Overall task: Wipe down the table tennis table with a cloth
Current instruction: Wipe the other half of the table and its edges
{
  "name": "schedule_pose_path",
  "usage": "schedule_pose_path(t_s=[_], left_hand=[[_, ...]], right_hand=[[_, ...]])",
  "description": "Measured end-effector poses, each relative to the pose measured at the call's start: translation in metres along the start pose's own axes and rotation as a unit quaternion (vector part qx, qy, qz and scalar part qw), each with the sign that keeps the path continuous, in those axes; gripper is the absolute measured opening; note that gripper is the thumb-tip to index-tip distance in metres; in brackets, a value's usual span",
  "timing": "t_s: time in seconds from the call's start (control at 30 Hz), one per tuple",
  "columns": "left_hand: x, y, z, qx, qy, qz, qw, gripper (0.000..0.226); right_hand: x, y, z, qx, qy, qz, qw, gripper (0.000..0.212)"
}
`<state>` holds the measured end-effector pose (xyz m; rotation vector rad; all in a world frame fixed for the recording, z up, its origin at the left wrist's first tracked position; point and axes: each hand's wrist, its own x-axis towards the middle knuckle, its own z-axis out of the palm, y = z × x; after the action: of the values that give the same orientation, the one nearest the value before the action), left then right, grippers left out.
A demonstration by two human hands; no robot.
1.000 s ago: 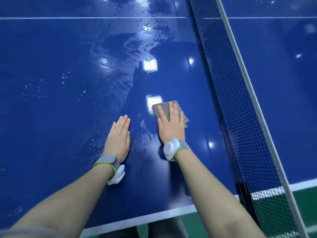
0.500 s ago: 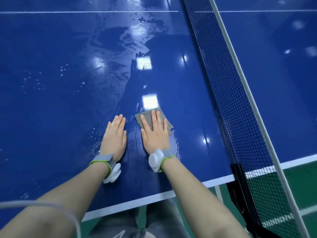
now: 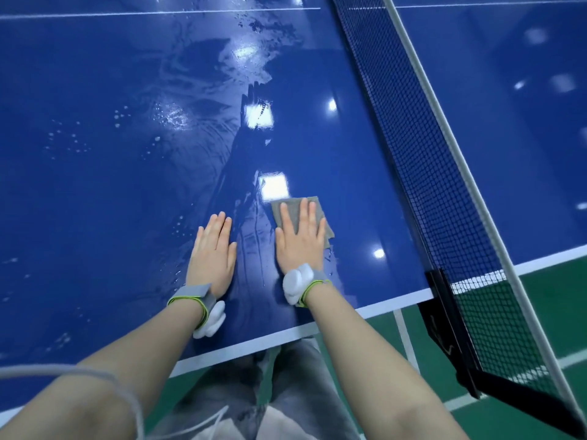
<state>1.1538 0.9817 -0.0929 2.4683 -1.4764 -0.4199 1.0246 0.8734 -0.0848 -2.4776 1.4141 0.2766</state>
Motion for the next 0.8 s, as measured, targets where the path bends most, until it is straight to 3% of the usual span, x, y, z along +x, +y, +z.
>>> schedule_pose_path(t_s=[0.07, 0.17, 0.23, 0.33, 0.47, 0.53, 0.6, 0.67, 0.8], left_hand=[[-0.002, 0.001, 0.000, -0.001, 0.001, 0.003, 1.000, 0.074], [-0.004, 0.001, -0.001, -0.003, 0.005, 0.006, 1.000, 0.071], [-0.006, 0.002, -0.001, -0.004, 0.001, 0.005, 1.000, 0.063], [-0.008, 0.002, -0.002, -0.009, 0.002, 0.003, 1.000, 0.058], [-0.012, 0.000, -0.002, -0.008, -0.002, 0.015, 1.000, 0.048], [-0.013, 0.000, -0.002, -0.002, 0.000, 0.012, 1.000, 0.049], [-0.015, 0.003, -0.001, 0.005, 0.003, 0.007, 1.000, 0.049], [-0.014, 0.004, 0.000, 0.010, 0.007, -0.005, 1.000, 0.048], [-0.017, 0.009, 0.004, 0.010, 0.011, -0.020, 1.000, 0.049]], right_hand=[[-0.012, -0.014, 0.009, -0.017, 0.030, -0.012, 0.999, 0.059], [-0.026, -0.016, 0.012, -0.017, 0.001, -0.057, 0.998, 0.052], [-0.029, -0.003, 0.016, -0.017, 0.020, -0.084, 0.996, 0.050], [-0.027, 0.023, 0.015, -0.003, 0.050, -0.028, 0.998, 0.051], [-0.036, 0.049, 0.008, 0.020, 0.029, 0.035, 0.999, 0.068], [-0.040, 0.048, 0.005, 0.031, 0.027, 0.054, 0.998, 0.060], [-0.045, 0.039, 0.008, 0.035, 0.019, 0.055, 0.998, 0.052], [-0.052, 0.023, 0.013, 0.034, 0.017, 0.031, 0.999, 0.057], [-0.074, -0.002, 0.030, 0.002, 0.071, -0.001, 0.998, 0.053]])
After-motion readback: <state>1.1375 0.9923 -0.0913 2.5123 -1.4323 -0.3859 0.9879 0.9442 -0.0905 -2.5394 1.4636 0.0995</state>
